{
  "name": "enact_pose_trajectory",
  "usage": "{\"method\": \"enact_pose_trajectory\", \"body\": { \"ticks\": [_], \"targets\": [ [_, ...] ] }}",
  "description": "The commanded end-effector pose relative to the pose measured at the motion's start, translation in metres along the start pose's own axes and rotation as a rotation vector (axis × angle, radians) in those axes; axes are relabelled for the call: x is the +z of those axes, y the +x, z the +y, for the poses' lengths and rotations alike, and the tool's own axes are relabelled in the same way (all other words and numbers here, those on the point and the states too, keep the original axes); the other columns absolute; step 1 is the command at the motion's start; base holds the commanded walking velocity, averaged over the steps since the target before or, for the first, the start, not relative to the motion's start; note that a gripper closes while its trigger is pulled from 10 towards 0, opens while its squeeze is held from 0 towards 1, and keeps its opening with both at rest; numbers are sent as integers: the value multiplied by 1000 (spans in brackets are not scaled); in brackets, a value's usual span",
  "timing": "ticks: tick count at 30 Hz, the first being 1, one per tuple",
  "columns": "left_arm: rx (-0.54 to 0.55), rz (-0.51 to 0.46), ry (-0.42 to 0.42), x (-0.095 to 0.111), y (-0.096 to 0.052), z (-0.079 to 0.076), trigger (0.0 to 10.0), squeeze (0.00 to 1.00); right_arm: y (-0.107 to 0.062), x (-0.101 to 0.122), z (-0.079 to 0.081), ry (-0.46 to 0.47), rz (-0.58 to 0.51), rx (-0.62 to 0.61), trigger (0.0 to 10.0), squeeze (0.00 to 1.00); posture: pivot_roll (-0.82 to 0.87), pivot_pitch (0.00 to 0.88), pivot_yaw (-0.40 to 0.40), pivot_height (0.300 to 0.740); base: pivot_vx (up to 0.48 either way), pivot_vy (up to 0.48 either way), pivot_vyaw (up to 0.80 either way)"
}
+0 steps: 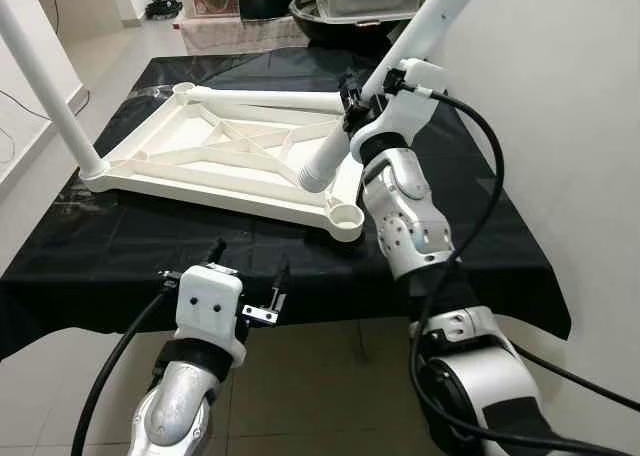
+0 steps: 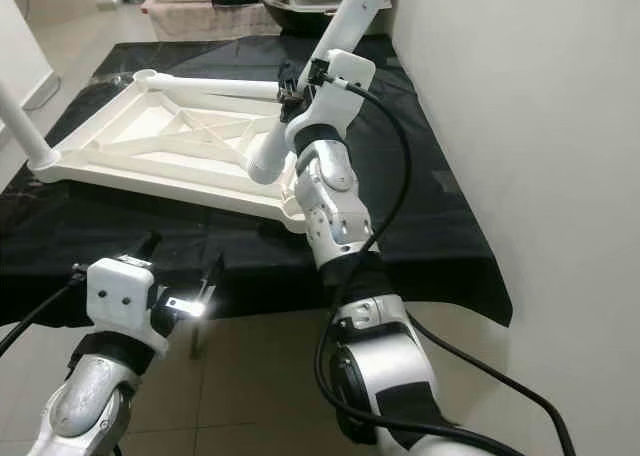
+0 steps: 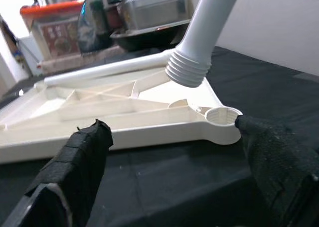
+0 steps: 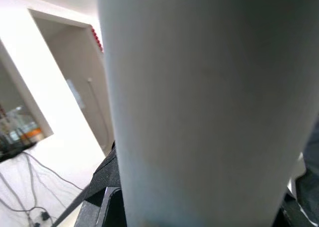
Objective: Building children table
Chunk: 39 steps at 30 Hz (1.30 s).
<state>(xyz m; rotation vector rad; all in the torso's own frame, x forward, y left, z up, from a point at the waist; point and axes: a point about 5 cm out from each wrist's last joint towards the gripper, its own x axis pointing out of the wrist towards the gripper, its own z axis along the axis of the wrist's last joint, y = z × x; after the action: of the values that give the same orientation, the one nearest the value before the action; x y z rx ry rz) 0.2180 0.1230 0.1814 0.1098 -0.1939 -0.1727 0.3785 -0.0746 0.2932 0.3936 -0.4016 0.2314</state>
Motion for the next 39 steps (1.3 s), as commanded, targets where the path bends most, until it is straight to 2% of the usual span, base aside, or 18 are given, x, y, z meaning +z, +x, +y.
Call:
{"method": "enact_pose_trajectory", "body": {
  "ticks": [1,13,14,17,18,19,22,25,31,33,35,39],
  "targets": [
    [22,24,48,-5,4,8,10000,0,-6,-1,-1,24,15,42,10000,0,-64,27,45,740,0,0,0],
    [30,-1,106,-3,19,18,10000,0,-19,-4,-6,78,41,100,10000,0,-32,8,56,740,0,0,0],
    [6,-7,120,-2,24,18,10000,1000,-23,-5,-6,95,50,111,10000,0,-31,5,53,740,0,0,0],
    [-13,-7,132,-3,29,19,10000,1000,-26,-6,-6,99,60,125,10000,0,-31,5,53,740,0,0,0],
    [-23,26,148,-8,34,19,10000,1000,-28,-7,-7,102,72,137,10000,0,-35,0,44,740,0,0,0],
    [-44,74,178,-16,39,19,10000,0,-31,-7,-7,99,81,154,10000,0,-35,0,44,740,0,0,0],
    [-94,158,213,-32,47,20,10000,0,-34,-8,-6,89,96,191,10000,0,-35,0,44,740,0,0,0],
    [-130,199,203,-41,58,21,10000,0,-40,-10,-2,72,120,253,10000,0,-35,0,44,740,0,0,0],
    [-164,193,214,-45,72,21,10000,0,-50,-15,6,51,161,328,10000,0,-45,6,44,740,0,0,0],
    [-164,193,214,-45,72,21,10000,0,-50,-15,6,51,161,328,10000,0,-45,6,44,740,0,0,0],
    [-193,162,205,-41,79,16,10000,0,-56,-22,7,25,193,355,10000,0,-46,13,42,740,0,0,0],
    [-229,145,193,-39,83,8,10000,0,-61,-25,8,21,209,367,10000,0,-47,17,42,740,0,0,0]
  ]
}}
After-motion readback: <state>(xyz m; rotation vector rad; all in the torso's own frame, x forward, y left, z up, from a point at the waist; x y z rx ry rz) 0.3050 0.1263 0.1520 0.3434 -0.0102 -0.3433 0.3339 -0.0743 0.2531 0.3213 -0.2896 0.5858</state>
